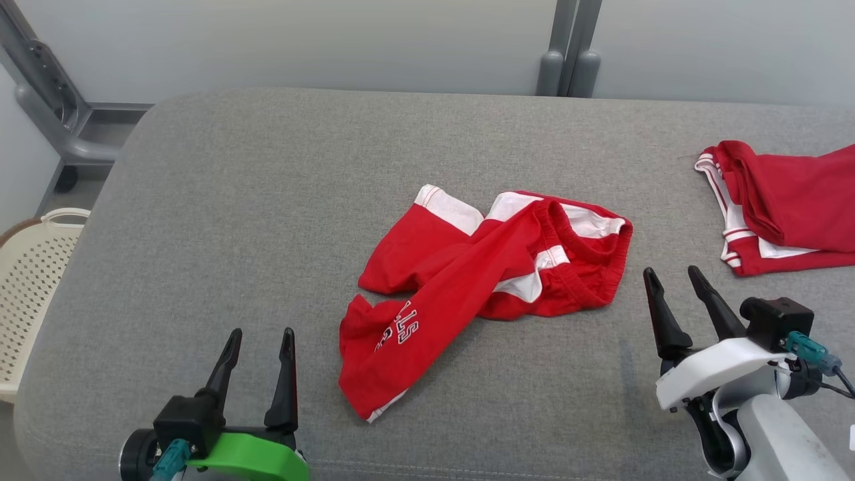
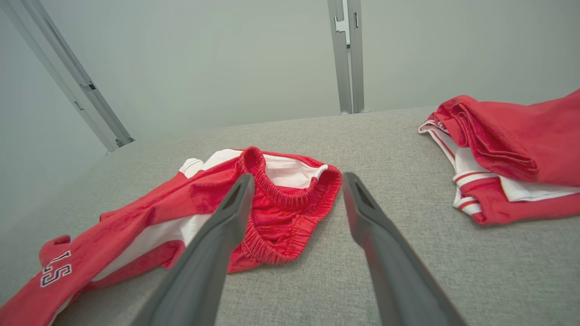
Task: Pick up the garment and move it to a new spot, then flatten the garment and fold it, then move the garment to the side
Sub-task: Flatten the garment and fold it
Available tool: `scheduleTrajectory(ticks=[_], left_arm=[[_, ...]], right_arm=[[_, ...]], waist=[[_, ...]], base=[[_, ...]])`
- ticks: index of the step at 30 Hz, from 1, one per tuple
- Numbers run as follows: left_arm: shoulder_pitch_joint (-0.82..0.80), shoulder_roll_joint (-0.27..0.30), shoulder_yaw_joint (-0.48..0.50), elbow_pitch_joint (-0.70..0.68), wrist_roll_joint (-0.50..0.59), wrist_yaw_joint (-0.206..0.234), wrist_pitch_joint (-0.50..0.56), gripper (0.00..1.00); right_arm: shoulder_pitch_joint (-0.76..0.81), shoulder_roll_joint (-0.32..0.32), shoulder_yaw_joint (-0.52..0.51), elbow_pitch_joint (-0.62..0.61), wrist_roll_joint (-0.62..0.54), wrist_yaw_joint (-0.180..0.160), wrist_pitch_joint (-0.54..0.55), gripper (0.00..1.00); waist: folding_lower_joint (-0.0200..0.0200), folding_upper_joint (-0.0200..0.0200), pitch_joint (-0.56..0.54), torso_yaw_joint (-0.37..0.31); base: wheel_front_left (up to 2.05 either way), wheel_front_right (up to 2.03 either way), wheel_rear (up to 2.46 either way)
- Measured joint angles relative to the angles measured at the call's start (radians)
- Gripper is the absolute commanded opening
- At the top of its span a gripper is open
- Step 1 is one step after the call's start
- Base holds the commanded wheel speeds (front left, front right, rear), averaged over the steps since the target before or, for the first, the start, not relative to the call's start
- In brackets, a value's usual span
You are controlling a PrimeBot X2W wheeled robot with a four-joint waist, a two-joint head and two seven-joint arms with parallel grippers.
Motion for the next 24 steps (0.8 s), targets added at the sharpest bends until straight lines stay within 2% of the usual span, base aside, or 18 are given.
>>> scheduleTrajectory(ticks=[9,16,24], left_arm=[[0.04,0.0,-0.005,-0.043,-0.024,0.04,0.0,1.0],[0.063,0.0,0.061,-0.068,-0.002,0.081,0.0,1.0],[0.105,0.0,0.121,-0.081,0.036,0.066,0.0,1.0]], right_arm=[[0.087,0.072,-0.086,-0.11,-0.085,0.0,0.0,1.0],[0.14,0.117,-0.129,-0.184,-0.113,0.0,0.0,1.0],[0.164,0.131,-0.142,-0.194,-0.145,0.0,0.0,1.0]], waist=[[0.0,0.0,-0.022,-0.012],[0.0,0.0,-0.047,-0.028],[0.0,0.0,-0.076,-0.064]], base=[[0.0,0.0,0.0],[0.0,0.0,0.0],[0.0,0.0,0.0]])
